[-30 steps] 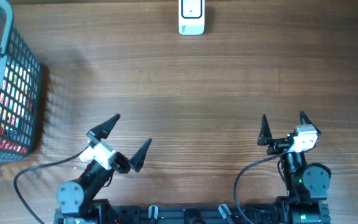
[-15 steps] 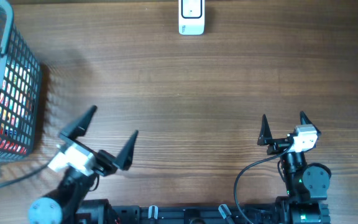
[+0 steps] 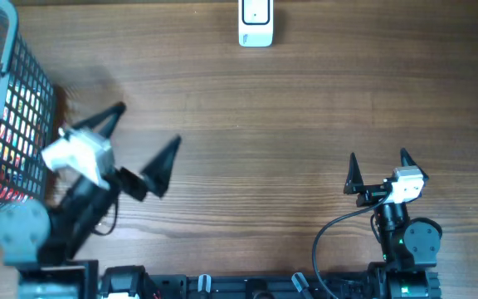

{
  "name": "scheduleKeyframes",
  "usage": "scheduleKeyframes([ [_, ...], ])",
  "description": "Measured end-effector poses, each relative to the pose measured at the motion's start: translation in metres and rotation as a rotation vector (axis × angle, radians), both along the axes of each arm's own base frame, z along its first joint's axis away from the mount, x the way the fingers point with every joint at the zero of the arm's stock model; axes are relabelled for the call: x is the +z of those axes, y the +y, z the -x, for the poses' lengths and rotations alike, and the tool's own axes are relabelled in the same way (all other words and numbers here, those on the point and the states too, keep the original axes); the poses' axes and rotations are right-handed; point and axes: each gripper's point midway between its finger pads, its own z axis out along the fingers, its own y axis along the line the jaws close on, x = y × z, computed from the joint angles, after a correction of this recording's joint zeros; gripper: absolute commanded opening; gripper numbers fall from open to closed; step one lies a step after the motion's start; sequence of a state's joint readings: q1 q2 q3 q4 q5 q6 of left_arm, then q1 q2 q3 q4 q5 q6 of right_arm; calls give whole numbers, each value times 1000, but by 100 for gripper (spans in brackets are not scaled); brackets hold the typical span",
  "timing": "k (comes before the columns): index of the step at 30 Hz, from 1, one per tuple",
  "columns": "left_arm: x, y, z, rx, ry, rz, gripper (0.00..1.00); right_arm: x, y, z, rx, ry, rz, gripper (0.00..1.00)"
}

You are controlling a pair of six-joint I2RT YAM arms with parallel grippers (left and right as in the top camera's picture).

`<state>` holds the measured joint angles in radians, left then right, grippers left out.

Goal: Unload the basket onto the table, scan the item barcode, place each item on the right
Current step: 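Swing the left gripper over the grey basket and point it down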

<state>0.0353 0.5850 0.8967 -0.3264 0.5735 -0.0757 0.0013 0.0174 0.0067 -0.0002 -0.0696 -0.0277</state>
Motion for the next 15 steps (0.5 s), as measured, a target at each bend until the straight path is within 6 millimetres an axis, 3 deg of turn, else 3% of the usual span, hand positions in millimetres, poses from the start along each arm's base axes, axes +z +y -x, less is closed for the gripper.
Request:
scheduleKeyframes([
  [2,-4,15,-9,97,212,-8,100,0,0,0,0,0,0,99],
  [6,21,33,-29,201,393,-50,100,0,0,0,0,0,0,100],
  [10,43,44,-46,260,429,-68,100,0,0,0,0,0,0,100],
  [13,56,62,-58,378,439,-43,100,0,0,0,0,0,0,100],
  [15,59,85,-63,508,484,-13,100,0,0,0,0,0,0,100],
])
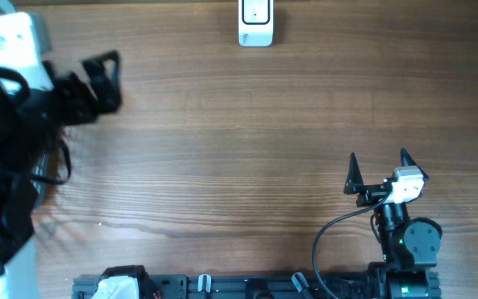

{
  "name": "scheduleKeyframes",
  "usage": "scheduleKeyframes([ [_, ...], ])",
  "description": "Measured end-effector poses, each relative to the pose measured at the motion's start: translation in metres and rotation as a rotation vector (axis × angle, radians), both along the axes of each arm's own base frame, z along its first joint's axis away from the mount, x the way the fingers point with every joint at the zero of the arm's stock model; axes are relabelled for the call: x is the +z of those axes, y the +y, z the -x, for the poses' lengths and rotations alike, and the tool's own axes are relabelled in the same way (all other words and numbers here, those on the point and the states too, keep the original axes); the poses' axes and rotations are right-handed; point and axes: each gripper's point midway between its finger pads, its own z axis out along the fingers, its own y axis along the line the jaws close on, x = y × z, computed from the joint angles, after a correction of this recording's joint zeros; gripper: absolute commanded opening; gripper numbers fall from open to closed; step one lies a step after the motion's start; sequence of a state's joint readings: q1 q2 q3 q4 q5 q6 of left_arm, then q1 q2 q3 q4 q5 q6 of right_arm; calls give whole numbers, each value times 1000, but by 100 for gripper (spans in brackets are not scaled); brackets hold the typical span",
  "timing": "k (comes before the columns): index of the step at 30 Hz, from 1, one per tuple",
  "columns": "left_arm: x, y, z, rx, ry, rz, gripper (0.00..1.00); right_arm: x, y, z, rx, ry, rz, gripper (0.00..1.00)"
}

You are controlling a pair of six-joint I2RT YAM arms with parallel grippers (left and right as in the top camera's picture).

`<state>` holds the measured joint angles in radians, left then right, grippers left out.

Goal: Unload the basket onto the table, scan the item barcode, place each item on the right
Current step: 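Swing the left gripper over the grey basket and point it down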

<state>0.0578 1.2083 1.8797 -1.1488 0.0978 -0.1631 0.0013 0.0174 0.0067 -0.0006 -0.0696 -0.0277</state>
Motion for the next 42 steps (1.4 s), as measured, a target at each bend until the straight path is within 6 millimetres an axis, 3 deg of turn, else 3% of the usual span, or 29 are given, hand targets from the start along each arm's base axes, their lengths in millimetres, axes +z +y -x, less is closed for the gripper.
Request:
scheduleKeyframes([
  [2,1,23,-3,120,32,3,100,0,0,0,0,0,0,100],
  [7,-4,108,-12,490,133,19,100,0,0,0,0,0,0,100],
  [9,-16,138,-17,581,193,43,100,0,0,0,0,0,0,100],
  [15,-67,203,-35,706,353,148,100,0,0,0,0,0,0,100],
  [18,-92,235,-35,767,406,197,100,0,0,0,0,0,0,100],
  [21,-100,262,-30,821,406,220,100,0,0,0,0,0,0,99],
  [26,-96,285,-14,922,368,252,100,0,0,0,0,0,0,100],
  [30,-103,295,-4,1000,398,253,100,0,0,0,0,0,0,100],
  [38,-153,323,-26,1042,494,264,100,0,0,0,0,0,0,100],
  [42,-166,332,-35,1045,500,262,100,0,0,0,0,0,0,100],
])
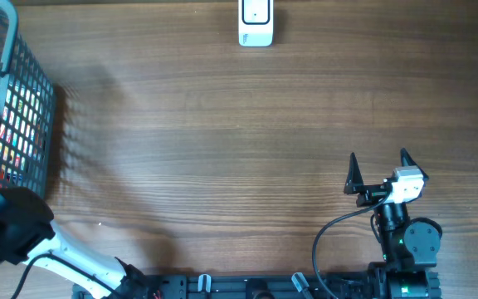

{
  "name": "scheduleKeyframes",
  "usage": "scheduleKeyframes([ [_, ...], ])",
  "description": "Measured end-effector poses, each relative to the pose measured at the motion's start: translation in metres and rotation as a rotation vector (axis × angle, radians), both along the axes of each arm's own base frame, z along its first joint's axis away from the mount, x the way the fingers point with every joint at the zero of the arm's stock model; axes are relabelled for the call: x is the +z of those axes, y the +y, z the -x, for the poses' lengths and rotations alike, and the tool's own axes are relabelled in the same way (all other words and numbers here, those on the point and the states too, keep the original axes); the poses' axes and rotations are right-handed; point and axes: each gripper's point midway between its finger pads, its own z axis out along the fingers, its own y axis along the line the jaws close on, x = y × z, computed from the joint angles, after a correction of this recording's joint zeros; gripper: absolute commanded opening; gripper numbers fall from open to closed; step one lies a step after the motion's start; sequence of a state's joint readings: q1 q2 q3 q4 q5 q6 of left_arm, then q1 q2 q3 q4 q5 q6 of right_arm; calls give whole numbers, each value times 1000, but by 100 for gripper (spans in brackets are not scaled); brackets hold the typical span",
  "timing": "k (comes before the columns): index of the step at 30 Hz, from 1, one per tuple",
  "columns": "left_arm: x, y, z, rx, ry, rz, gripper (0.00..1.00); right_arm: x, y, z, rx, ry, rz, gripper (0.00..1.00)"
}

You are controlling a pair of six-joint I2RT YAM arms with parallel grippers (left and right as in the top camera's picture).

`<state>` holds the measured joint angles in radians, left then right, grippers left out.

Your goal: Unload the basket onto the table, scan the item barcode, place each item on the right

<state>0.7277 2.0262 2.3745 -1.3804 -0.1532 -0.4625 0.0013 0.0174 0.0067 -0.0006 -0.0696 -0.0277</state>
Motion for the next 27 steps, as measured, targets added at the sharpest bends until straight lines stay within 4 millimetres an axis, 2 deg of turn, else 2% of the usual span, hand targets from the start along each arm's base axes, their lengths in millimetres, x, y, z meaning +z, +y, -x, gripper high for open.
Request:
scheduleKeyframes([
  [7,-8,5,-4,4,10,0,100,0,0,0,0,0,0,100],
  [10,-25,8,-7,4,43,28,100,0,0,0,0,0,0,100],
  [11,-40,9,-8,4,72,54,100,0,0,0,0,0,0,100],
  [13,-58,11,-10,5,109,83,100,0,0,0,0,0,0,100],
  [18,-95,16,-12,10,178,135,100,0,0,0,0,0,0,100],
  [22,-113,19,-7,21,220,168,99,0,0,0,0,0,0,100],
  [27,-125,27,7,51,262,187,99,0,0,0,0,0,0,99],
])
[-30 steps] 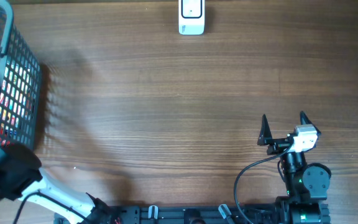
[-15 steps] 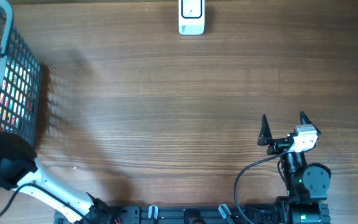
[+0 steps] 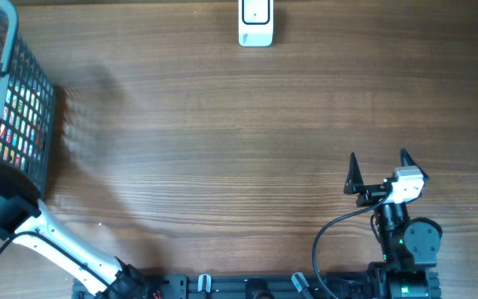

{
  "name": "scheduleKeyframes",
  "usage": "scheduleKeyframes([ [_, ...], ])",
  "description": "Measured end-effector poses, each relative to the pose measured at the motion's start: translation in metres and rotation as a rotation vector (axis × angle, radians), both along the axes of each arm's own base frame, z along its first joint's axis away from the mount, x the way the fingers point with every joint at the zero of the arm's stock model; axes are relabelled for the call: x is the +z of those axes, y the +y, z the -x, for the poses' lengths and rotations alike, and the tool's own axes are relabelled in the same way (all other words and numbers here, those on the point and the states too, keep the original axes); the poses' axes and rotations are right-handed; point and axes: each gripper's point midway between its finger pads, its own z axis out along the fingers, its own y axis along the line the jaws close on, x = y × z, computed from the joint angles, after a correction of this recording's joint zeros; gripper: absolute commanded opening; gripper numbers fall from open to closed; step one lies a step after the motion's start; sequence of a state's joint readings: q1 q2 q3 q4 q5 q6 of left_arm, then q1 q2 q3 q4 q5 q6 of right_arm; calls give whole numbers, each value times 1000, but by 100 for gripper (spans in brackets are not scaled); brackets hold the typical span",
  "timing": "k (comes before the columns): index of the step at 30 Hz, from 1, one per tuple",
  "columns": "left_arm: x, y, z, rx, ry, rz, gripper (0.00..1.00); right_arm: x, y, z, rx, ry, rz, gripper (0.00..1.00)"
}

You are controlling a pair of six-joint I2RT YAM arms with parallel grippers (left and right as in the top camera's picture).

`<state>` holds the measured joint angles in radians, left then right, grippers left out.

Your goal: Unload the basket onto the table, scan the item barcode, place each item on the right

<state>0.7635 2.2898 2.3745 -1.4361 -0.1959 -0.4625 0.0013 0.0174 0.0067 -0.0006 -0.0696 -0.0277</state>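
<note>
A white barcode scanner (image 3: pixel 256 23) stands at the far edge of the wooden table, in the middle. At the far left a dark wire basket (image 3: pixel 46 83) holds colourful packaged items. My left arm (image 3: pixel 2 208) reaches from the front left up to the basket's near corner, and its gripper is past the frame's left edge, out of view. My right gripper (image 3: pixel 378 154) rests open at the front right, its fingers pointing away from me, with nothing between them.
The bare wooden table (image 3: pixel 222 149) stretches between the basket and the right arm. The right arm's base (image 3: pixel 405 241) and its cable sit at the front edge.
The visible part of my left arm has shifted a little up and to the left by the basket's near corner. The right arm has not moved.
My left gripper first stood open on the table just right of the basket. Then the arm was raised close under the camera, over the basket. After that only its links showed at the left edge, gripper out of frame, as now.
</note>
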Motion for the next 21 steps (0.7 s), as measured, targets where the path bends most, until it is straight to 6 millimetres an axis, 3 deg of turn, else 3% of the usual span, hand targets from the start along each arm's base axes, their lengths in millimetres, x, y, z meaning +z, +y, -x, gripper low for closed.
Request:
scheduleKeyframes([
  [7,-20,3,14,9,64,46,99,0,0,0,0,0,0,100],
  [21,-57,-12,28,-12,188,166,94,0,0,0,0,0,0,100],
])
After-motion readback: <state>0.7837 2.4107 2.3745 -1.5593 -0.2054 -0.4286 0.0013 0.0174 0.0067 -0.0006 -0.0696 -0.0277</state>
